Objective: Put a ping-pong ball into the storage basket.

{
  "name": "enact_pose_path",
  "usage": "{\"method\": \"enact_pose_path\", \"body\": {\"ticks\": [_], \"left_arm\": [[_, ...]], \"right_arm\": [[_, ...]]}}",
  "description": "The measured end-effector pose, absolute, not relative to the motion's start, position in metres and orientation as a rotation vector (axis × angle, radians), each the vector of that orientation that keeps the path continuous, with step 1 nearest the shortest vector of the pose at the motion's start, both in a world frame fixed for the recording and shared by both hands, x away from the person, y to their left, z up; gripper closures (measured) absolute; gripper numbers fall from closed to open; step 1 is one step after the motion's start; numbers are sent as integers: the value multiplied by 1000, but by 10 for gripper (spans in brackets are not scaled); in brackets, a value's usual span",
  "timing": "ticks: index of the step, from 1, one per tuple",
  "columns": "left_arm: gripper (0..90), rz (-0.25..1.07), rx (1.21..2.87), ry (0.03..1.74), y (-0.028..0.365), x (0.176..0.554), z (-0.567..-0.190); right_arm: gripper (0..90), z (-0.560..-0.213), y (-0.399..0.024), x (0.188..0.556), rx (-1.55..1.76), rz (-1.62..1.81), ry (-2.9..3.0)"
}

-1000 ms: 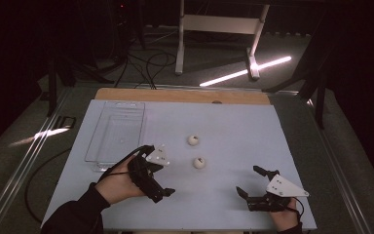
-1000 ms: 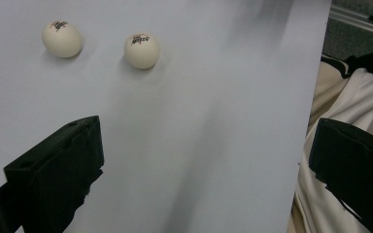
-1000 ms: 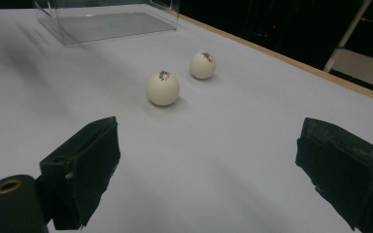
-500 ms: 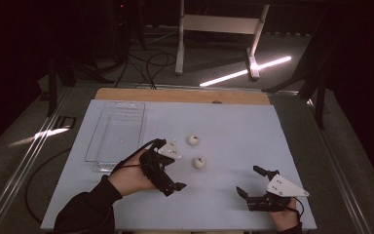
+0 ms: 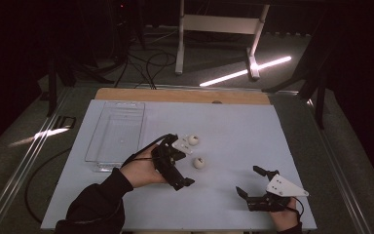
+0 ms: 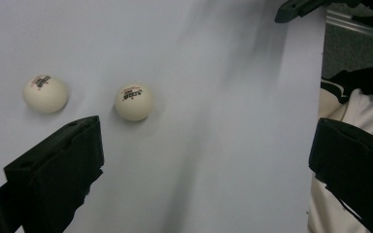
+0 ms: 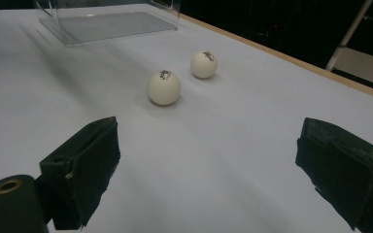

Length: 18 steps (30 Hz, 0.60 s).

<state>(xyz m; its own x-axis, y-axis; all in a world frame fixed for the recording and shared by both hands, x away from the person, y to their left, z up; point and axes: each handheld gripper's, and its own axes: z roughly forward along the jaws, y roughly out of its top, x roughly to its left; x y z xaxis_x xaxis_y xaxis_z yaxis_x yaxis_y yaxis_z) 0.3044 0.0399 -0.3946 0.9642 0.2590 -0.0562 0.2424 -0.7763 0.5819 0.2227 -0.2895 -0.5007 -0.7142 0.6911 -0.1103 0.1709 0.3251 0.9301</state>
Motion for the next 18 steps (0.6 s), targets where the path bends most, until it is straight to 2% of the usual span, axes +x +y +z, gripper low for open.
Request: {"method": "enact_pose_path", "body": {"ticks": [18], "left_arm": [[5,13,2516,404,12,330,-417]], "right_arm": [[86,-501,-289,223,757,1383,2104]]}}
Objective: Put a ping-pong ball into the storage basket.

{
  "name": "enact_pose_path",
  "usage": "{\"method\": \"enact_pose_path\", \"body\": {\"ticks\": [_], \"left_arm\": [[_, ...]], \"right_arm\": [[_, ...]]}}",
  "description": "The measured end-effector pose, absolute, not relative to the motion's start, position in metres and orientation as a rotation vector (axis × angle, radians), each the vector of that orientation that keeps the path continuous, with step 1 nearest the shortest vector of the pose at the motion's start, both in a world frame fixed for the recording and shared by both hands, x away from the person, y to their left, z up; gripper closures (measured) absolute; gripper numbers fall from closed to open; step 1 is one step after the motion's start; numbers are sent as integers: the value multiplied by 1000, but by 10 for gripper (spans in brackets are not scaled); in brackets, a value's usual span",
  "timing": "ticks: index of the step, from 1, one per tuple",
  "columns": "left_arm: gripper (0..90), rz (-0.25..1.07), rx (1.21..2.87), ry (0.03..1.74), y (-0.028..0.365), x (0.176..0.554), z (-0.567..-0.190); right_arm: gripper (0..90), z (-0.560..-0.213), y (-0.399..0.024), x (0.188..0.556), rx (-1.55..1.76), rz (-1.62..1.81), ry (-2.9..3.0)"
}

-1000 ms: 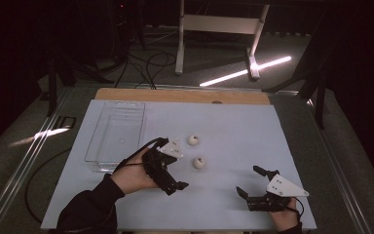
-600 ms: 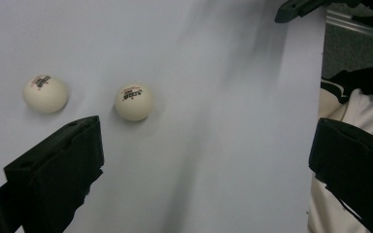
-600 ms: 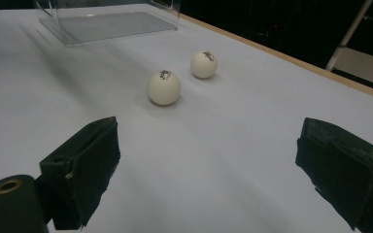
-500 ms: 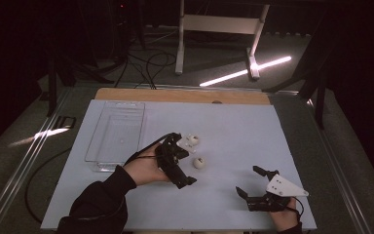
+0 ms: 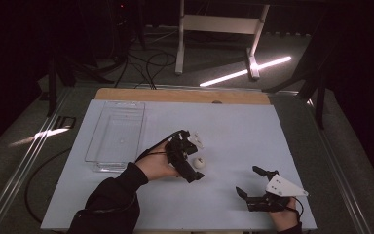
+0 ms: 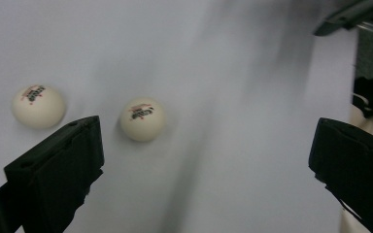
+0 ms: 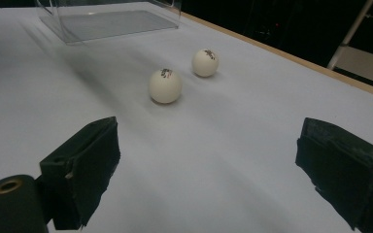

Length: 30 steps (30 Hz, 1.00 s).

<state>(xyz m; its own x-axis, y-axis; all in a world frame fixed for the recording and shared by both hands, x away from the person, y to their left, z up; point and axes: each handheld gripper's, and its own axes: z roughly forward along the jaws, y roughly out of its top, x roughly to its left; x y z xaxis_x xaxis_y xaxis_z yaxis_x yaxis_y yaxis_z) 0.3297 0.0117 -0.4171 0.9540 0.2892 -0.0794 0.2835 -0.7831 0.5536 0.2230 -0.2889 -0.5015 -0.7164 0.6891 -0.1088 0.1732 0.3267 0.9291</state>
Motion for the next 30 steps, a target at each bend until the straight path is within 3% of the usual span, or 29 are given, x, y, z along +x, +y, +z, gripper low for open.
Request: {"method": "enact_pose_path", "body": {"ticks": [30], "left_arm": [[50,-12,2530,488,0,356,-464]], "right_arm": [[86,-502,-289,223,755,1387,2111]]}}
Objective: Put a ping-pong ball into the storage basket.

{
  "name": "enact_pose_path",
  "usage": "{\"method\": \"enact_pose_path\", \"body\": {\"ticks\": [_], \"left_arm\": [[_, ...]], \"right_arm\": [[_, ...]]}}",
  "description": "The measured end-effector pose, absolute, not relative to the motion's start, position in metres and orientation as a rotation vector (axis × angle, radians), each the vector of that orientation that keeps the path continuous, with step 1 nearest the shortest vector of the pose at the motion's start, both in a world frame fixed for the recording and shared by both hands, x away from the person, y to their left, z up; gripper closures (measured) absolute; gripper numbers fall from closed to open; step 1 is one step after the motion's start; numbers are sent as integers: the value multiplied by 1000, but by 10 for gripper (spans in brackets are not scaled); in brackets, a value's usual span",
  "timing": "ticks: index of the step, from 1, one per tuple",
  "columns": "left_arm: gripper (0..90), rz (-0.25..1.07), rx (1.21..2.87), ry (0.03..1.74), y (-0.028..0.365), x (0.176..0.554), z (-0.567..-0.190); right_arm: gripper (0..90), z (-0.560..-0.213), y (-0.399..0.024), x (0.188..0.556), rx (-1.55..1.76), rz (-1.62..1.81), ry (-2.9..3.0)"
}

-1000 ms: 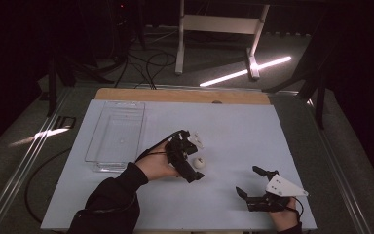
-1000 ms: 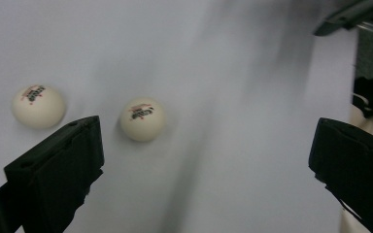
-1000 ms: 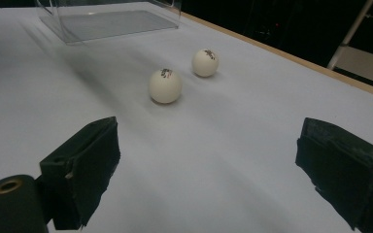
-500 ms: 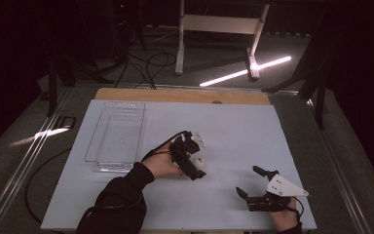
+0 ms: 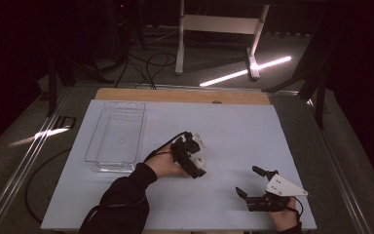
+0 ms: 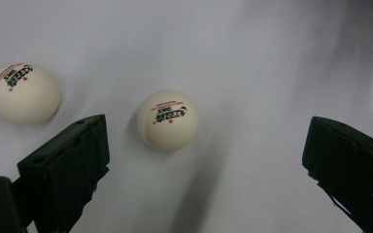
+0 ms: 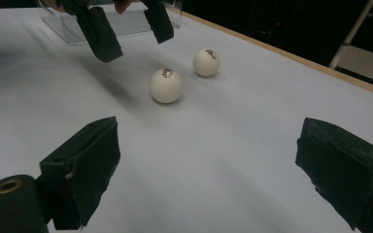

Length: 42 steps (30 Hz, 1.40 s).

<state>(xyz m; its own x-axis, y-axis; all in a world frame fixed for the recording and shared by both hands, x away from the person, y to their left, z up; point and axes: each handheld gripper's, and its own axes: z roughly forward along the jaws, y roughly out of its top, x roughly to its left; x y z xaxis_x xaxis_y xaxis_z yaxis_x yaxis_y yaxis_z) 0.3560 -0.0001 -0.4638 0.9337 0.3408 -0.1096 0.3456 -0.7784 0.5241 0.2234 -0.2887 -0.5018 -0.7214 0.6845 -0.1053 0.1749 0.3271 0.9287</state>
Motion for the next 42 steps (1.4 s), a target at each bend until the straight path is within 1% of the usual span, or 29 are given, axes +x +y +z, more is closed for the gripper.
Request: {"method": "enact_pose_path", "body": {"ticks": [8,13,16,22,27,28,30,31,33,34,36,39,41,42], "left_arm": [[83,4,2555,514,-5,359,-476],[121,19,2560,534,-6,363,-480],[150,15,2558,547,-7,365,-482],[166,7,2563,567,-8,370,-487],[202,7,2566,568,-10,370,-492],[223,3,2568,563,-11,371,-493],[224,7,2571,567,-12,371,-494],[262,4,2567,568,-12,372,-494],[273,13,2567,579,-13,372,-495],[308,10,2573,573,-14,372,-496],[320,9,2578,579,-14,373,-498],[367,11,2587,563,-17,373,-500],[376,28,2597,556,-18,373,-500],[406,22,2599,547,-20,373,-502]], "right_arm": [[86,-502,-289,223,758,1391,2107],[86,-502,-289,223,758,1393,2110],[86,-502,-289,224,755,1393,2111],[86,-502,-289,223,755,1393,2112],[86,-502,-289,224,760,1392,2117],[86,-502,-289,224,759,1393,2118],[86,-502,-289,224,758,1393,2118],[86,-502,-289,224,761,1394,2119],[86,-502,-289,224,761,1393,2120],[86,-502,-289,224,763,1392,2122],[86,-502,-289,224,759,1392,2122],[86,-503,-289,224,758,1392,2124],[86,-503,-289,224,756,1392,2123],[86,-503,-288,224,755,1391,2123]]}}
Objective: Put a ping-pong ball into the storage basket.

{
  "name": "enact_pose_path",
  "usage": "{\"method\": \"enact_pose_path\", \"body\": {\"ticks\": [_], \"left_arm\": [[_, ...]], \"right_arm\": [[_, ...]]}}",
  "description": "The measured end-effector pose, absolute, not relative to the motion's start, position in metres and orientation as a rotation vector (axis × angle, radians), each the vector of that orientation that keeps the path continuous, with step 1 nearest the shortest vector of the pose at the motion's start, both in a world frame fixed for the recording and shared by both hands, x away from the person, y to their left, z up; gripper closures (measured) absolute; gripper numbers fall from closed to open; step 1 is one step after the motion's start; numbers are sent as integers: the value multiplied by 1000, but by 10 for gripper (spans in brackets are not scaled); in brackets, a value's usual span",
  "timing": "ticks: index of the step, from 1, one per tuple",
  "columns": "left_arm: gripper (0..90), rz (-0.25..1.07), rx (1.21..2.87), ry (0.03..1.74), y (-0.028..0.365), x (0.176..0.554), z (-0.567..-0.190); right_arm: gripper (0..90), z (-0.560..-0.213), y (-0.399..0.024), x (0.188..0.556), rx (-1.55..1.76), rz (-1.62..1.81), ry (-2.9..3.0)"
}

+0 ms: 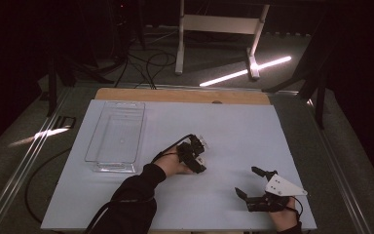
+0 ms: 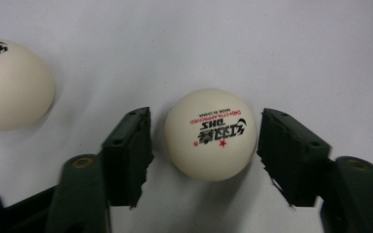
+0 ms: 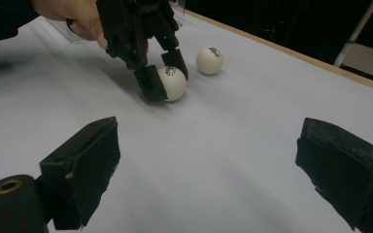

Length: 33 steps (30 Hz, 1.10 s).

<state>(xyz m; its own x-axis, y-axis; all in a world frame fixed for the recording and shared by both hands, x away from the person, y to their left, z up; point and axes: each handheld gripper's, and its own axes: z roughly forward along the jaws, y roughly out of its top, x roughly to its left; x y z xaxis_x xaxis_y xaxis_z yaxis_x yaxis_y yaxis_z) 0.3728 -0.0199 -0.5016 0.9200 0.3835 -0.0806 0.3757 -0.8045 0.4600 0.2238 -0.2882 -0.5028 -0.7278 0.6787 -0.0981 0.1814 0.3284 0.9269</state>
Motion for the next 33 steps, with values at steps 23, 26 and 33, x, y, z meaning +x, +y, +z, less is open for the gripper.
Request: {"method": "enact_pose_path", "body": {"ticks": [23,26,33], "left_arm": [[521,-8,2651,463,-21,369,-495],[521,-7,2662,452,-20,368,-492],[522,-45,2669,381,-15,362,-482]], "right_arm": [[86,-502,-288,224,757,1391,2124],[86,-503,-288,224,759,1391,2124],[86,-503,-288,224,758,1390,2126]]}}
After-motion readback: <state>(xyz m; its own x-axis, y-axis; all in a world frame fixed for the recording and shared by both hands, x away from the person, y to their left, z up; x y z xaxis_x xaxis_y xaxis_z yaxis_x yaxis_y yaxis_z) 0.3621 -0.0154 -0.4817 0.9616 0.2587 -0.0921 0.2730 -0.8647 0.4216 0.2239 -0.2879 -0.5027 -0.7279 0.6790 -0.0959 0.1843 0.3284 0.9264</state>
